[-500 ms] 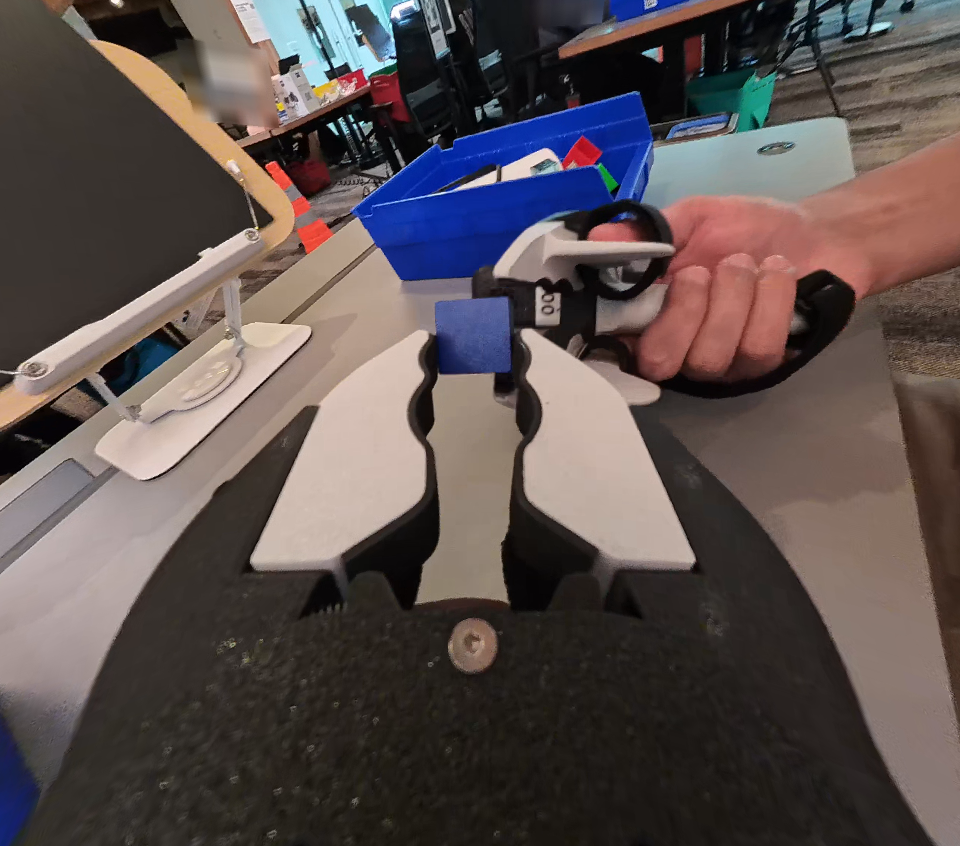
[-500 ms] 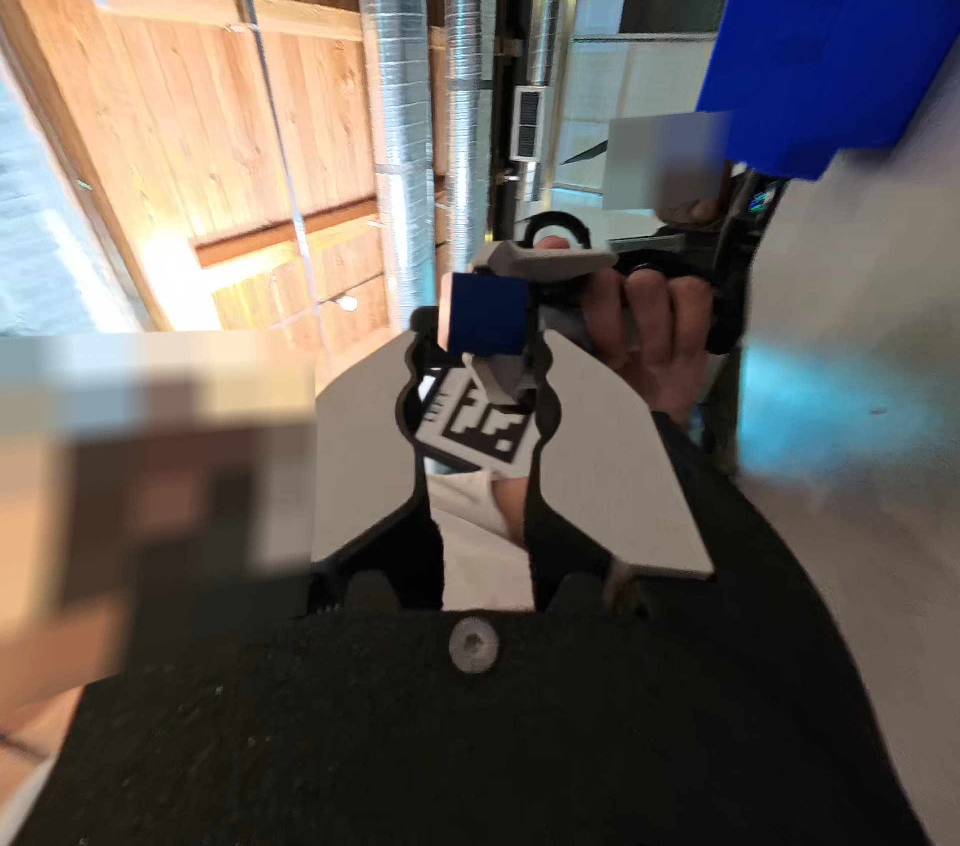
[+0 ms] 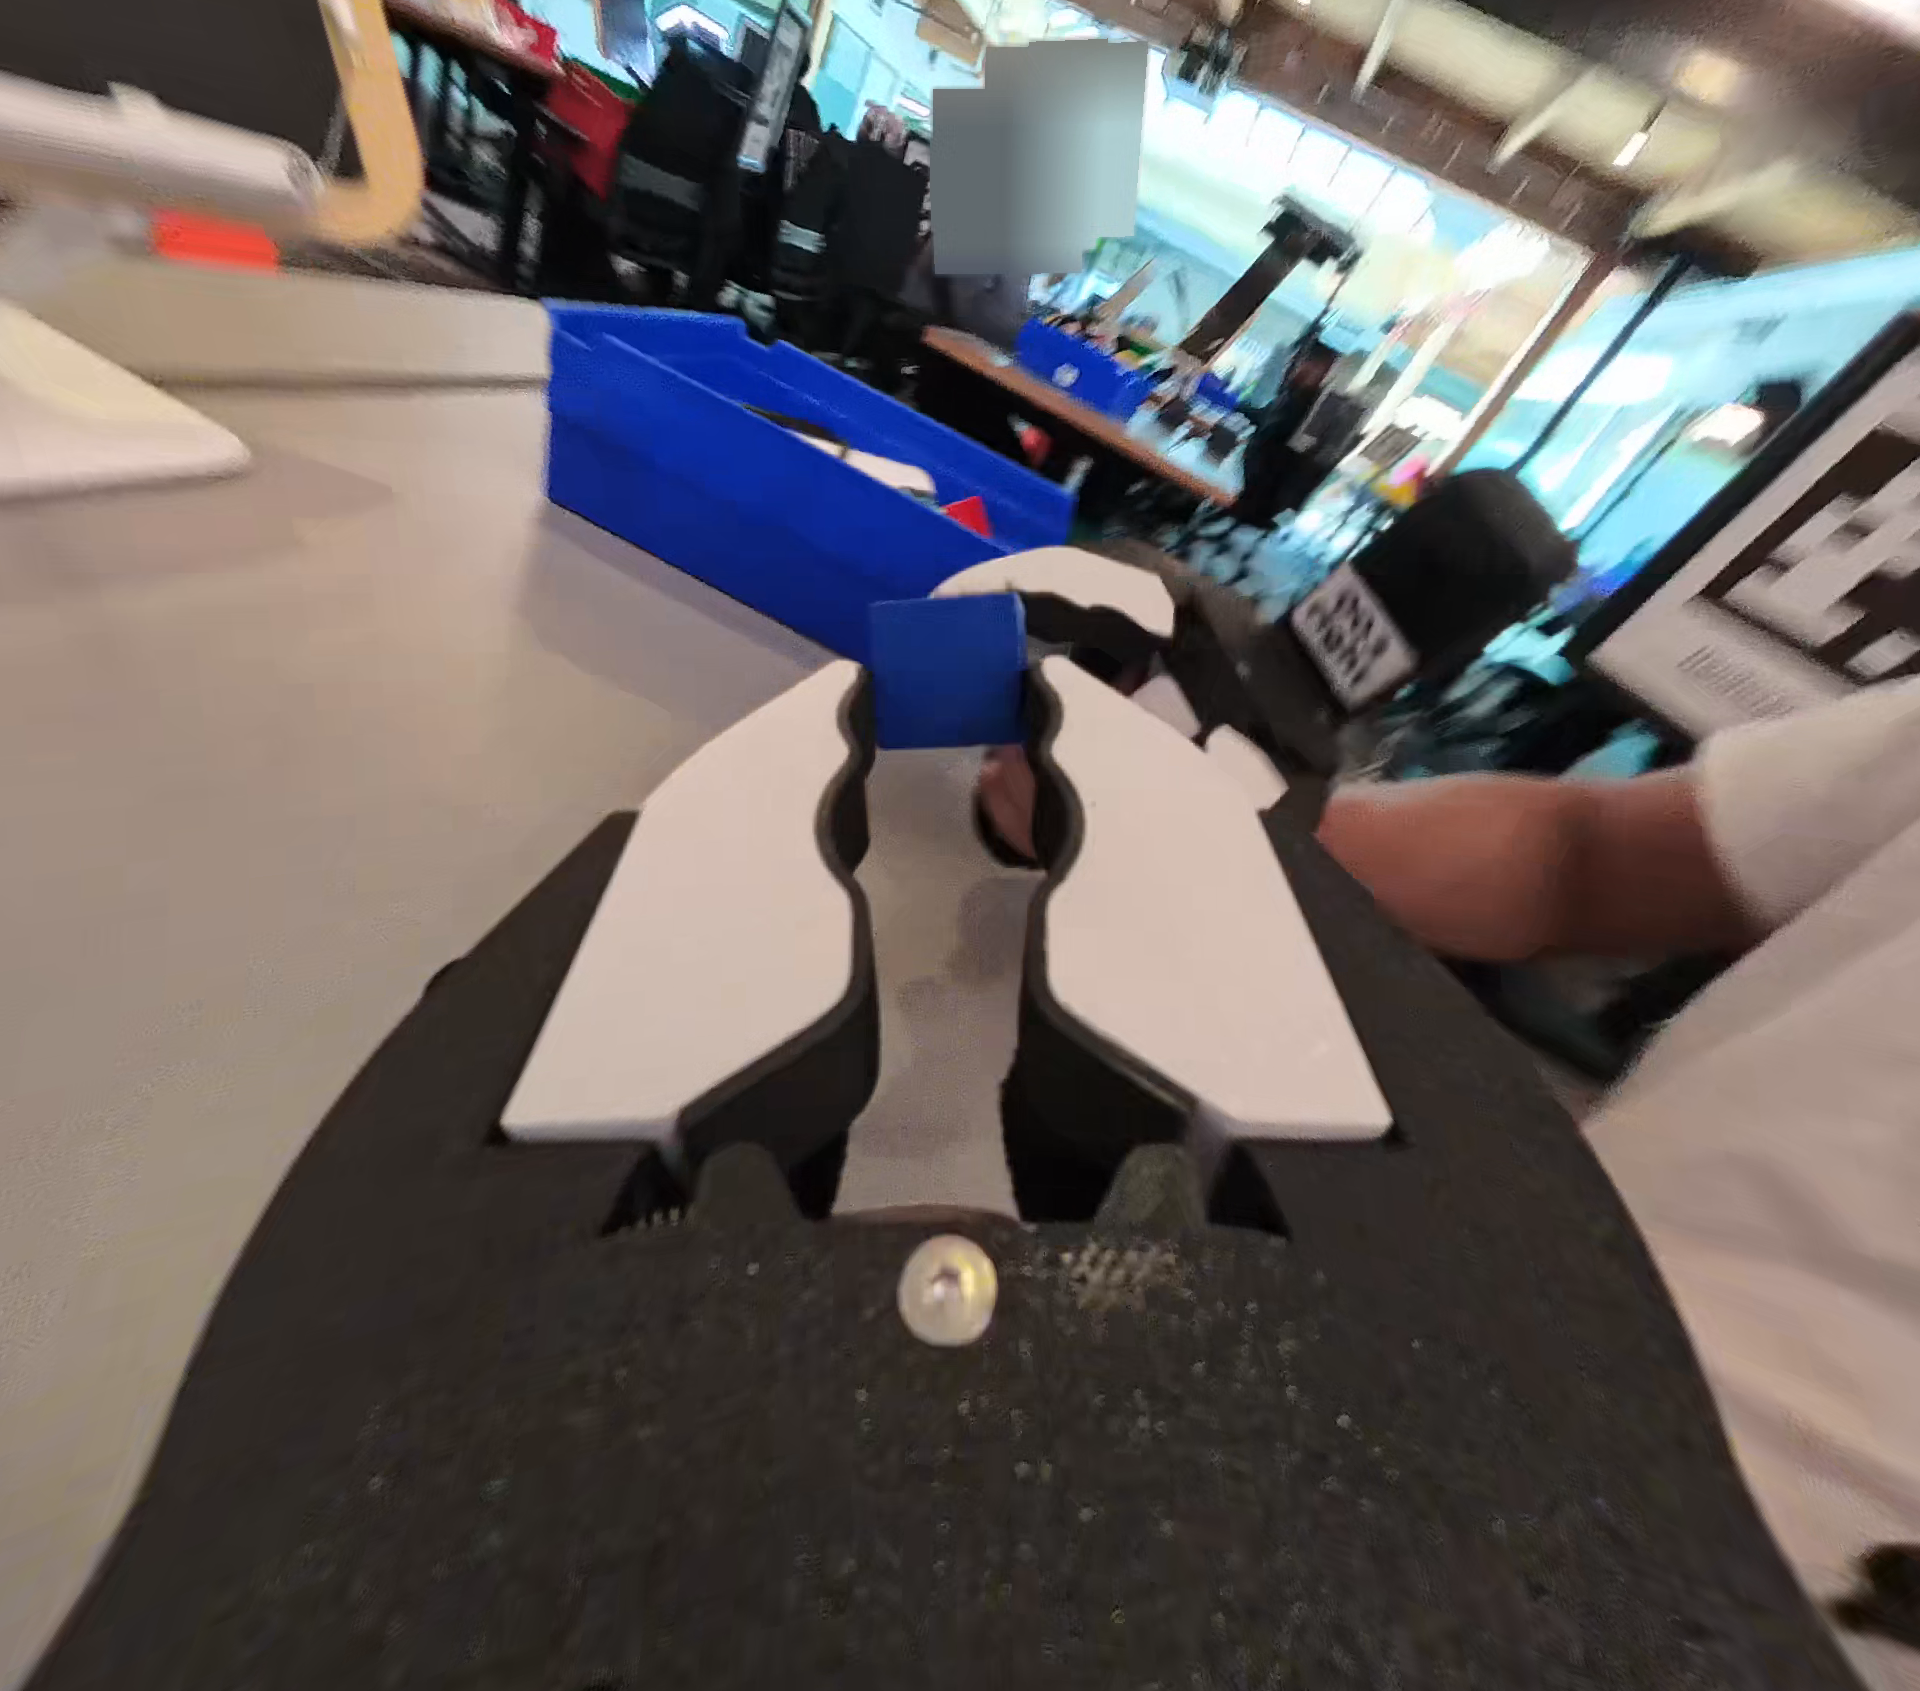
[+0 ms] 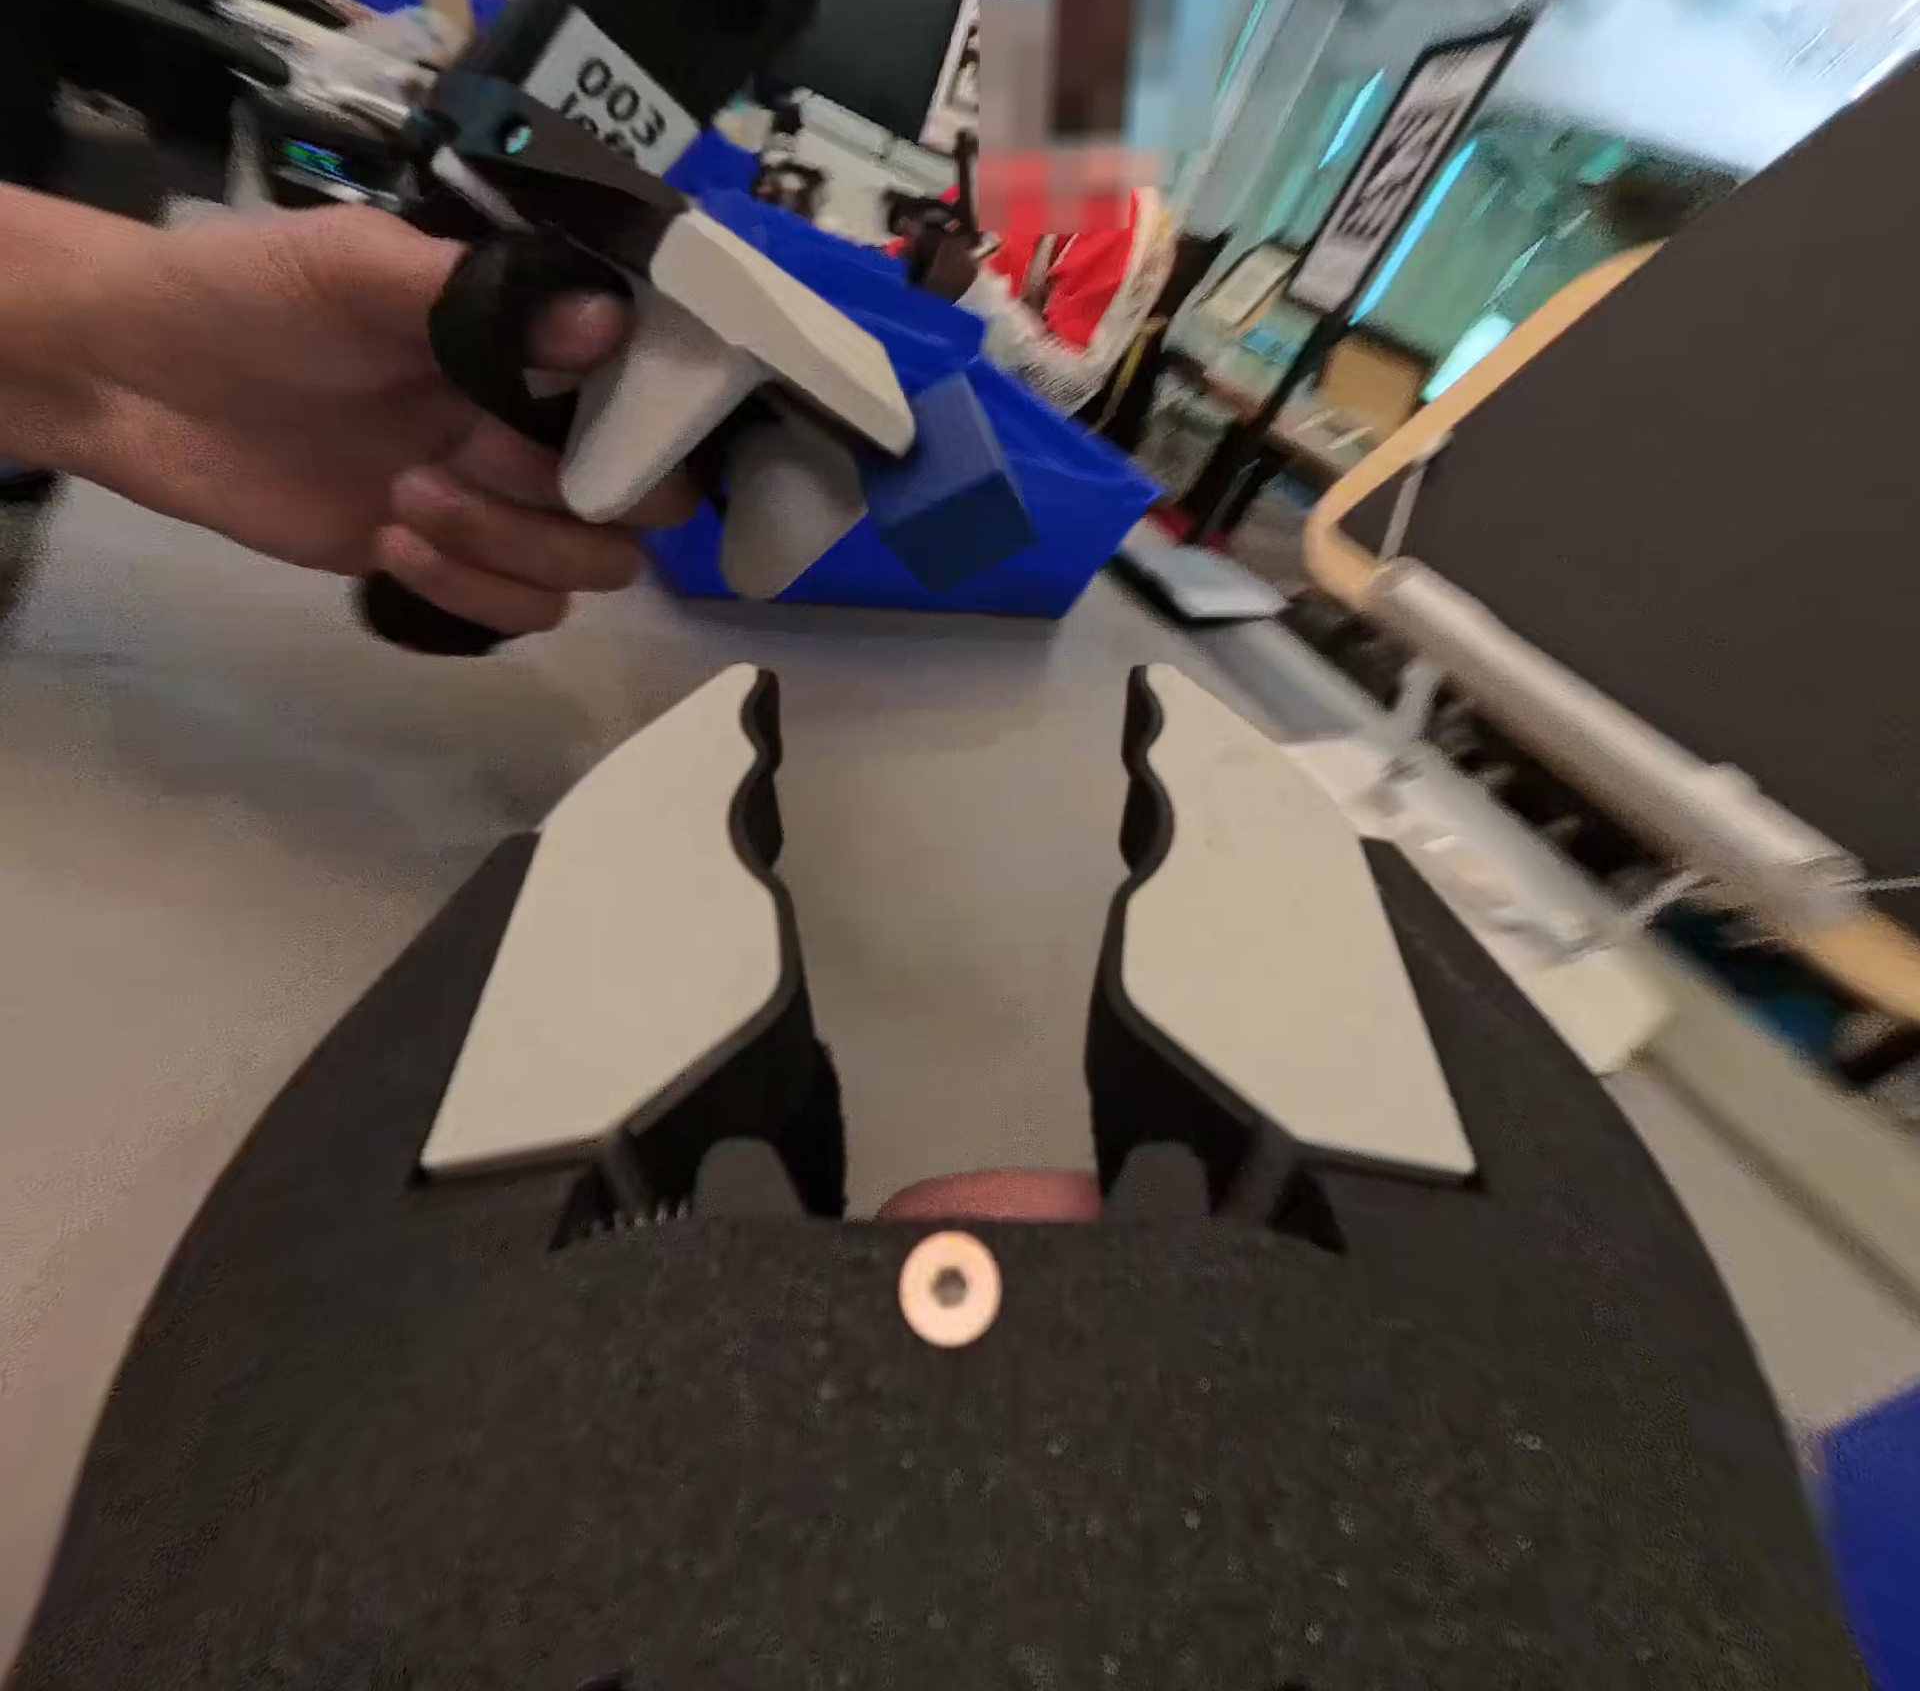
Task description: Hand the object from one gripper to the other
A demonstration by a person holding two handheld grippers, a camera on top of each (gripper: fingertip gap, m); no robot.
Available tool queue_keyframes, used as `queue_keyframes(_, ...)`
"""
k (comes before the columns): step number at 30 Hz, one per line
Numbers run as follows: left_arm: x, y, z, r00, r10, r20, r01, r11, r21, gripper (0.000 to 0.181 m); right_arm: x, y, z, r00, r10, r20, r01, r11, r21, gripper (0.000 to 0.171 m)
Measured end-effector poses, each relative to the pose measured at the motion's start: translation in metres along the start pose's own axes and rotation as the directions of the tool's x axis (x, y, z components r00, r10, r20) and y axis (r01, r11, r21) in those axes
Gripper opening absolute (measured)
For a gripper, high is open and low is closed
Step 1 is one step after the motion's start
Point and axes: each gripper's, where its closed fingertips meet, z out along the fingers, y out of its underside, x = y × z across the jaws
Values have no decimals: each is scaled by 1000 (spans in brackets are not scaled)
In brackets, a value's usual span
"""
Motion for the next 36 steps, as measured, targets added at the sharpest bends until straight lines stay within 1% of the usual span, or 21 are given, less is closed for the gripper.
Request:
queue_keyframes(1,3,1,2,995,-88,-40,89,996,9,26,1,-6,-2,995,-78,-57,80,996,35,59)
queue_keyframes(3,11,5,7,966,-232,-110,234,972,7,26,-2,-15,-9,971,-197,-135,212,972,101,36)
queue_keyframes(5,22,15,15,936,-310,-166,304,951,-61,26,-13,-11,-8,966,-247,-75,253,964,80,41)
queue_keyframes(6,25,21,18,929,-331,-166,320,943,-92,26,-15,-10,-7,970,-237,-52,240,968,69,48)
queue_keyframes(7,26,24,19,920,-351,-173,336,935,-113,26,-16,-10,-8,973,-230,-38,232,970,71,49)
queue_keyframes(9,28,29,19,887,-413,-208,384,908,-166,26,-12,-9,-10,971,-236,-42,238,968,76,44)
queue_keyframes(10,27,34,19,878,-435,-201,398,895,-201,26,-12,-8,-10,970,-239,-35,241,968,71,39)
queue_keyframes(12,25,42,20,874,-449,-188,405,885,-230,26,-11,-4,-10,966,-255,-35,257,964,64,39)
queue_keyframes(14,25,46,21,861,-474,-187,424,870,-252,26,-17,0,-10,962,-272,7,271,961,57,31)
queue_keyframes(17,26,50,21,859,-477,-186,421,864,-275,26,-20,3,-11,962,-268,46,266,963,45,29)
queue_keyframes(19,21,53,21,893,-422,-154,374,888,-268,26,-19,9,-9,966,-247,70,248,969,2,28)
queue_keyframes(21,15,52,23,948,-298,-111,264,933,-246,27,-16,13,-6,975,-208,83,211,977,-33,28)
queue_keyframes(22,12,49,23,972,-219,-83,195,954,-226,29,-13,14,-5,984,-160,83,164,985,-45,28)
queue_keyframes(24,0,44,22,999,-53,8,54,979,-198,40,-3,17,-5,996,-20,88,26,997,-71,28)
queue_keyframes(26,-14,45,18,988,111,110,-83,970,-230,42,12,16,-6,986,151,69,-146,986,-76,27)
queue_keyframes(27,-22,48,15,970,185,156,-140,954,-263,42,18,15,-8,966,249,73,-244,967,-70,27)
queue_keyframes(28,-28,50,13,952,248,180,-188,936,-297,43,22,14,-8,928,360,98,-354,933,-69,27)
queue_keyframes(30,-35,56,12,916,345,204,-257,897,-359,43,19,8,-9,800,565,202,-562,823,-78,28)
queue_keyframes(31,-38,58,12,899,381,213,-282,880,-383,43,15,5,-9,735,630,250,-632,771,-85,28)
queue_keyframes(34,-41,65,14,858,465,217,-340,832,-439,43,14,18,-2,618,753,225,-742,654,-151,28)
queue_keyframes(36,-41,69,16,829,518,213,-378,798,-469,44,14,26,4,504,843,190,-827,534,-175,28)
